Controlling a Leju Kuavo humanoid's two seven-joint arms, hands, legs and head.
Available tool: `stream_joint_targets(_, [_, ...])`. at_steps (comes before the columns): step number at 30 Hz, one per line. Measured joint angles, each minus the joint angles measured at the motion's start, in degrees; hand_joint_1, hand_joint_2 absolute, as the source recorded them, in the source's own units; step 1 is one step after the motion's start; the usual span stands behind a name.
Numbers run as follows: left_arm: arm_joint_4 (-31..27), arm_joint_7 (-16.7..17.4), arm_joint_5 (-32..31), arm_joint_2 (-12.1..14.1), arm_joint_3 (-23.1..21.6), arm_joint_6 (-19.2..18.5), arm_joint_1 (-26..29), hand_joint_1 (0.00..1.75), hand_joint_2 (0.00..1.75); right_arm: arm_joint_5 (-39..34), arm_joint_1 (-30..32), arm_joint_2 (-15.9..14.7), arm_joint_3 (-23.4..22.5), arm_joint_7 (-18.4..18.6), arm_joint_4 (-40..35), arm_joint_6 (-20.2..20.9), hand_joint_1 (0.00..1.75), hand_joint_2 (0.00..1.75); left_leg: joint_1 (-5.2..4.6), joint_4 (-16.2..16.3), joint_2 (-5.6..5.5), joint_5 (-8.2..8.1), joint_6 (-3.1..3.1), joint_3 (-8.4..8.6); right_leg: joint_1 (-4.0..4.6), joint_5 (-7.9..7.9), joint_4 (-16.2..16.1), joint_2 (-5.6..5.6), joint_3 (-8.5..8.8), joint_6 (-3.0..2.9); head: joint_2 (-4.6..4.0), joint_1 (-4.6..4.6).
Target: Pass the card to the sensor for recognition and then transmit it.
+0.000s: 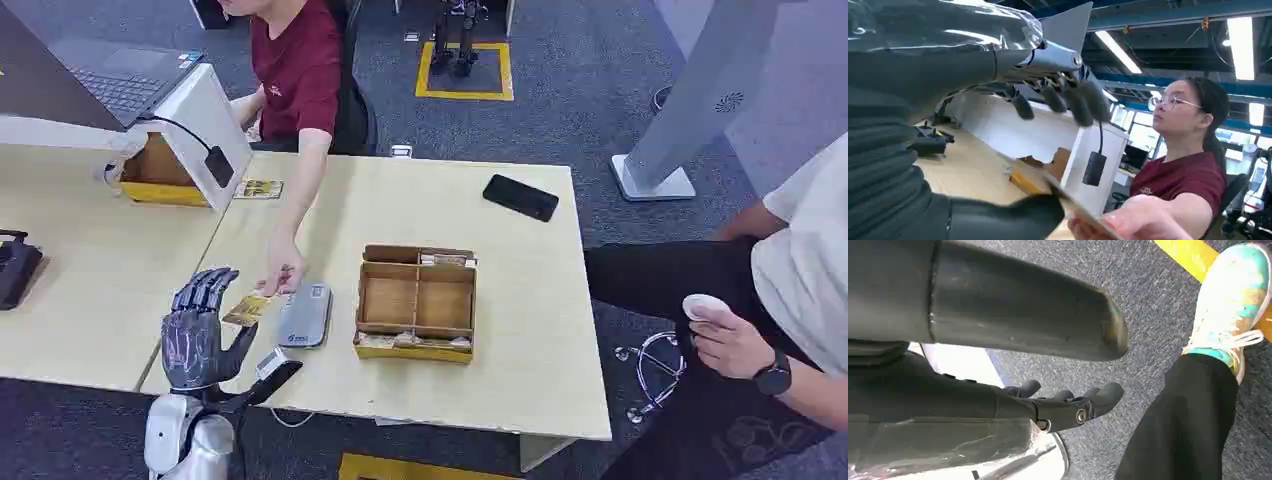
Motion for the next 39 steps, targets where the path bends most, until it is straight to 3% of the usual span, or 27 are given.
stream_joint_targets(13, [0.0,0.0,1.9,0.3,-0.1,0.0,0.0,1.75,1.75,0.3,-0.1,0.0,-0.4,0.0,0.0,-0.1,0.0,0.0,0.0,0.0,0.0,0.0,0.0,0.0,0.0,0.0,0.0,0.0,0.0,0.0,0.0,0.0])
stream_joint_targets(19, [0.0,0.0,9.0,0.4,-1.3,0.0,0.1,1.75,1.75,0.9,-0.1,0.0,-0.9,0.0,-0.1,-0.2,0.0,0.0,0.0,0.0,0.0,0.0,0.0,0.0,0.0,0.0,0.0,0.0,0.0,0.0,0.0,0.0])
stream_joint_targets(22, [1.4,0.3,15.7,0.3,-2.6,0.0,-0.1,1.75,1.75,1.0,-0.1,0.0,-1.2,0.0,-0.2,-0.6,0.0,0.0,-0.02,0.0,0.0,0.0,0.0,0.02,-0.01,0.0,0.0,0.0,0.0,0.0,0.0,0.0])
stream_joint_targets(24, [4.0,3.6,24.4,1.0,-5.3,-0.3,-0.3,1.75,1.75,0.9,-0.1,0.0,-1.5,0.0,-0.2,-0.9,0.0,0.0,-0.02,0.0,0.0,0.0,0.0,0.02,-0.01,0.0,0.0,0.0,-0.01,0.0,0.0,0.0])
stream_joint_targets(27, [5.6,10.4,39.5,3.8,-13.7,-3.0,-0.3,1.75,1.75,0.9,0.1,0.0,-2.3,0.0,-0.2,-1.7,0.0,0.0,-0.01,0.0,0.0,0.0,0.0,0.0,-0.01,0.0,0.0,-0.02,-0.01,0.0,0.0,0.0])
stream_joint_targets(32, [6.1,16.7,51.1,6.9,-21.9,-11.4,-0.4,1.75,1.75,0.7,0.6,0.0,-3.2,-0.3,-0.2,-2.7,0.0,0.0,-0.01,0.0,0.0,0.0,0.0,0.0,-0.01,0.0,0.0,0.0,-0.02,0.0,0.0,0.0])
stream_joint_targets(36, [6.1,19.4,58.9,8.7,-26.0,-17.5,-0.5,1.75,1.75,0.7,0.9,0.0,-4.0,-0.3,-0.1,-3.2,0.0,0.0,-0.01,0.0,0.0,-0.01,0.01,0.0,-0.01,0.0,0.0,0.01,-0.02,0.0,0.0,0.0])
stream_joint_targets(39, [6.1,20.5,60.8,9.8,-28.2,-19.2,-0.6,1.75,1.75,0.7,1.1,0.0,-4.3,-0.3,-0.1,-3.4,0.0,0.0,-0.01,0.0,0.0,-0.01,0.01,-0.01,-0.01,0.0,0.0,0.01,-0.02,0.0,0.0,0.0])
